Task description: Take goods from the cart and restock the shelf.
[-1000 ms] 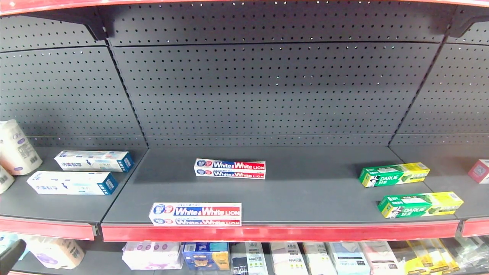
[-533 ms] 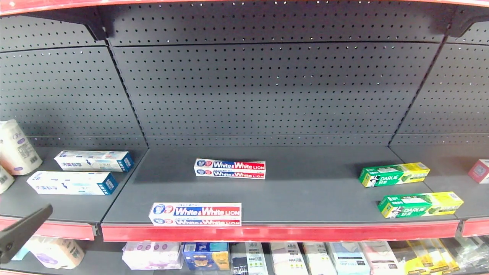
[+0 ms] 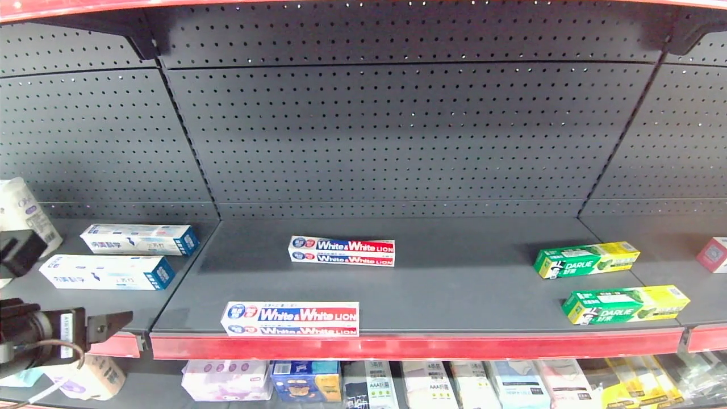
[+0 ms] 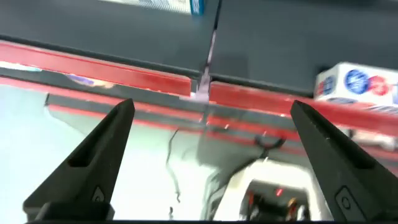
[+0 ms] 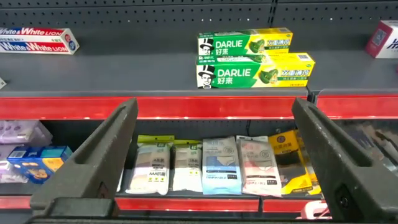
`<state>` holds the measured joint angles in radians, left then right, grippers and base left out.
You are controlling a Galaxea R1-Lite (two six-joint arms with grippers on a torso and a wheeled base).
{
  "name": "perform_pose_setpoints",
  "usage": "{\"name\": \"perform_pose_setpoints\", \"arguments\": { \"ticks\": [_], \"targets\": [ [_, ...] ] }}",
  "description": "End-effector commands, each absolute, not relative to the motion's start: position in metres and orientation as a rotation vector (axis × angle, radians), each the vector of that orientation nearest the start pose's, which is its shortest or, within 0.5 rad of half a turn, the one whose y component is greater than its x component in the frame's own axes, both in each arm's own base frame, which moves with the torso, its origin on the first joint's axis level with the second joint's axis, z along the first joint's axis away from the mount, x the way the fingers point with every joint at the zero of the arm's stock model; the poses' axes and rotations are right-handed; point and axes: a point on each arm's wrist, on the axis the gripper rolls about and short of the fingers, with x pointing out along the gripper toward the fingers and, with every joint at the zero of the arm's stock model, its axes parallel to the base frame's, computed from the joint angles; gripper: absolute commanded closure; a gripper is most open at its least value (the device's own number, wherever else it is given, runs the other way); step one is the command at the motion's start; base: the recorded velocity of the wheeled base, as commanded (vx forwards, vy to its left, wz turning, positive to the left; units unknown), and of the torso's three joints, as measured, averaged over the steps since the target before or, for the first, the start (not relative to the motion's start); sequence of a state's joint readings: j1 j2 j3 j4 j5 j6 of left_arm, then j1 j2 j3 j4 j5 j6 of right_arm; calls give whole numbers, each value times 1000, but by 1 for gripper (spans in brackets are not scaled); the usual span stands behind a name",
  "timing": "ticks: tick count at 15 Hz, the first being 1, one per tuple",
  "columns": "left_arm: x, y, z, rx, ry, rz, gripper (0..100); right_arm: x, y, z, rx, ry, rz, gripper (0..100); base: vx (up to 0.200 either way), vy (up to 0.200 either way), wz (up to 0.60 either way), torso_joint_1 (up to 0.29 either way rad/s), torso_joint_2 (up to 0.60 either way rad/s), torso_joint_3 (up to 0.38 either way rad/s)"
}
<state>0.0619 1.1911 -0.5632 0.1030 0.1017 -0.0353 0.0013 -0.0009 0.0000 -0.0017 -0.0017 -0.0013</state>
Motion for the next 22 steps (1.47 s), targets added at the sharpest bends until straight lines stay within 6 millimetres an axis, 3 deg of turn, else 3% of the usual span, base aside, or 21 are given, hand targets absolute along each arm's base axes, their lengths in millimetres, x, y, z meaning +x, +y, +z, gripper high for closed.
{"name": "perform_pose_setpoints", "arguments": {
  "ticks": [1, 4, 6, 10, 14, 22],
  "targets": [
    [192, 13, 139, 69, 900, 115, 0, -23, 0, 76, -2, -2, 0, 0, 0, 0, 0, 0, 0, 0],
    [223, 7, 125, 81, 895, 80, 0, -23, 0, 76, -2, -2, 0, 0, 0, 0, 0, 0, 0, 0],
    [230, 2, 124, 86, 881, 62, 0, -23, 0, 76, -2, -2, 0, 0, 0, 0, 0, 0, 0, 0],
    [235, -22, 123, 88, 875, -13, 0, -23, 0, 76, -2, -2, 0, 0, 0, 0, 0, 0, 0, 0],
    [238, -23, 124, 92, 869, 11, 0, -23, 0, 76, -2, -2, 0, 0, 0, 0, 0, 0, 0, 0],
    [246, -32, 109, 110, 911, -14, 0, -23, 0, 76, -2, -2, 0, 0, 0, 0, 0, 0, 0, 0]
  ]
}}
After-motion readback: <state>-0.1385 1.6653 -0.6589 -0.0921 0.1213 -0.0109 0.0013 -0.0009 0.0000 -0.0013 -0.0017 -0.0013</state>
